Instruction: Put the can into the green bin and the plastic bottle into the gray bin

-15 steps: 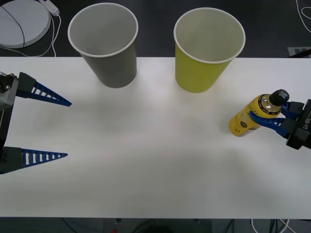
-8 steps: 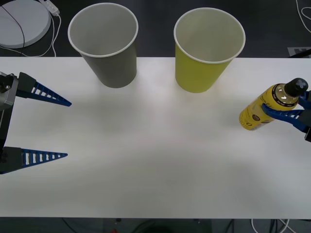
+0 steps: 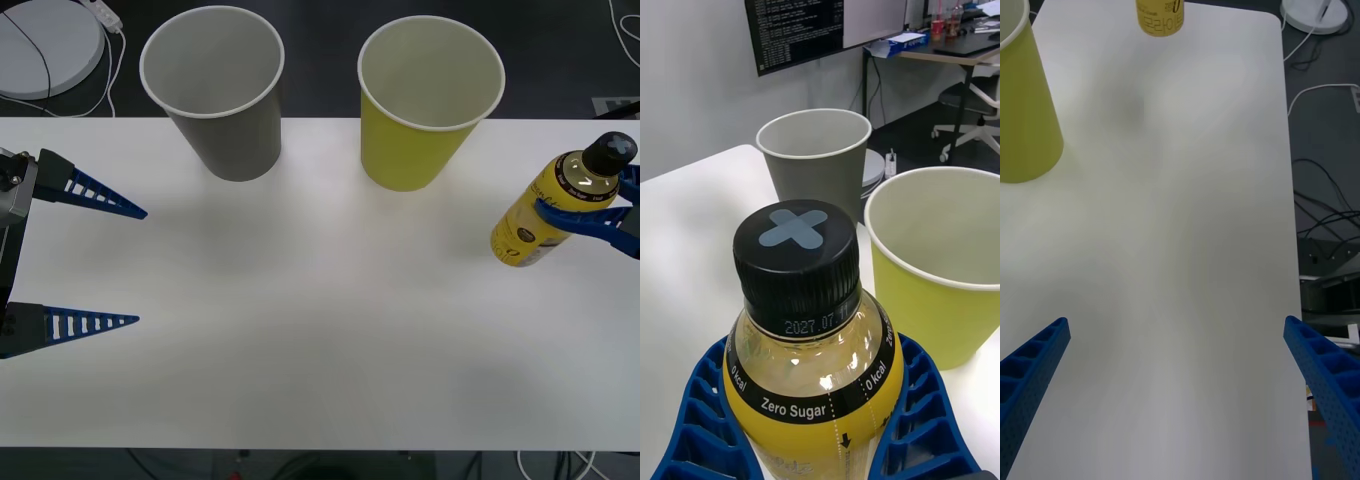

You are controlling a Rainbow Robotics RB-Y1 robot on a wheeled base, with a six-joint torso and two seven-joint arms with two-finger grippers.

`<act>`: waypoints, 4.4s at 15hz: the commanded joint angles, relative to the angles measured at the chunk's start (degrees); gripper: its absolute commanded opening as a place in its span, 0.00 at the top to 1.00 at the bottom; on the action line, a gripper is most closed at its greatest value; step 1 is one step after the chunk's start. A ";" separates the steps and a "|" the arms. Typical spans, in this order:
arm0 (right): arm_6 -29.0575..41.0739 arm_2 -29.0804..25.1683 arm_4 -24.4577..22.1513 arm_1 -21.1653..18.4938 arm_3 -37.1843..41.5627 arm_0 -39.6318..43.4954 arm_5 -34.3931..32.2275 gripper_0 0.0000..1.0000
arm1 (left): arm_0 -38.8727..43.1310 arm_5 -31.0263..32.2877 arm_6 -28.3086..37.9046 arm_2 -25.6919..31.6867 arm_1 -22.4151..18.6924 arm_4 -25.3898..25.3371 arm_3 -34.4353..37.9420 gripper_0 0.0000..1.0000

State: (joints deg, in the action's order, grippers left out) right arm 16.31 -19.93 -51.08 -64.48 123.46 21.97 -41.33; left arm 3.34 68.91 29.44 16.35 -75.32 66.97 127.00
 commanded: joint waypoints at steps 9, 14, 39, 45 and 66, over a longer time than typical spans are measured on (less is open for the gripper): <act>33.27 -0.73 -16.51 -6.80 11.45 -8.00 4.50 1.00 | 0.00 0.00 0.00 0.00 0.00 0.00 0.00 0.00; 48.56 -0.64 -23.98 -11.02 14.70 -12.48 4.24 1.00 | 0.00 0.00 0.00 0.00 0.00 0.00 0.00 0.00; 57.61 55.61 -23.98 -9.43 -14.04 -84.73 -3.41 1.00 | 0.00 0.00 0.00 0.00 0.00 0.00 0.00 0.00; 57.61 67.65 -22.04 -4.07 -24.23 -98.35 -3.50 1.00 | 0.00 0.00 0.00 0.00 0.00 0.00 0.00 0.00; 57.61 89.80 -16.42 22.38 -61.50 -125.33 -4.55 1.00 | 0.00 0.00 0.00 0.00 0.00 0.00 0.00 0.00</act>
State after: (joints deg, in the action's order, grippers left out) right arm 73.93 69.44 -67.51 -43.23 63.40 -102.85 -45.93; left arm 3.34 68.91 29.44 16.35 -75.32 66.97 127.00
